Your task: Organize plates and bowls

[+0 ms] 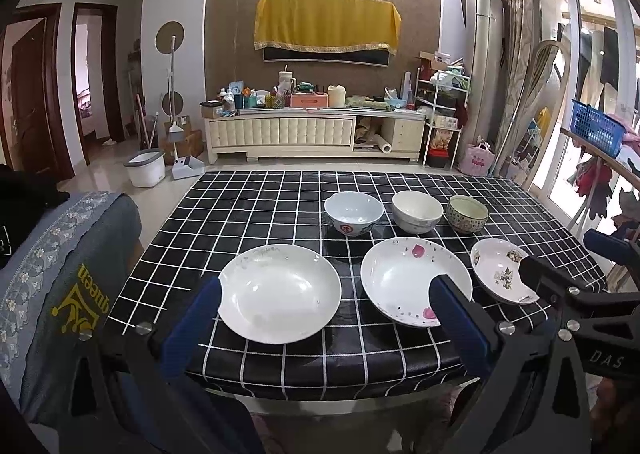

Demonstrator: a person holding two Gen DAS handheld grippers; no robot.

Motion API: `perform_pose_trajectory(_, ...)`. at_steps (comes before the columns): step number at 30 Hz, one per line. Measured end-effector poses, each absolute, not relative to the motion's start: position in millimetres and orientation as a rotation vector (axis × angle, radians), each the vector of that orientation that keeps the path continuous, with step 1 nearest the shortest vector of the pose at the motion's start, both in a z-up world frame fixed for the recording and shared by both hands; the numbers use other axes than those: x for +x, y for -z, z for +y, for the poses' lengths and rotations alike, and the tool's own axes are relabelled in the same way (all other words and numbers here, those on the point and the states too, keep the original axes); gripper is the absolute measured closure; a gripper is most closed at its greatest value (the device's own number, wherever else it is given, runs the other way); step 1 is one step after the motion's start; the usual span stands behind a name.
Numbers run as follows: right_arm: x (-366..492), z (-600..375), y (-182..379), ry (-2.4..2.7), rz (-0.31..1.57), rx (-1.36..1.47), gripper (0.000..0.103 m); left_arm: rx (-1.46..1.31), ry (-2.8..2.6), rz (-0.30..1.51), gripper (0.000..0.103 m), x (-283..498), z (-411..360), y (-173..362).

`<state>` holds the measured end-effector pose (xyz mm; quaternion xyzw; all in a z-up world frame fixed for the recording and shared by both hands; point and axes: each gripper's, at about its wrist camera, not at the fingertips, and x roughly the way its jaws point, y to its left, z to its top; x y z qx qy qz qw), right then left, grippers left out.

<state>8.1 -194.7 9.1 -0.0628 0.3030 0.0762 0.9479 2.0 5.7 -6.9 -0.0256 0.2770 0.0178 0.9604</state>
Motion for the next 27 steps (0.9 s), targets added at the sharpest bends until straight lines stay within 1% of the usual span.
perform_pose_trajectory(27,6.5,-201.1,-5.4,-0.163,0.636,-0.099,0.0,-0.046,-0.028,0.563,0.0,-2.2,2.3,7.4)
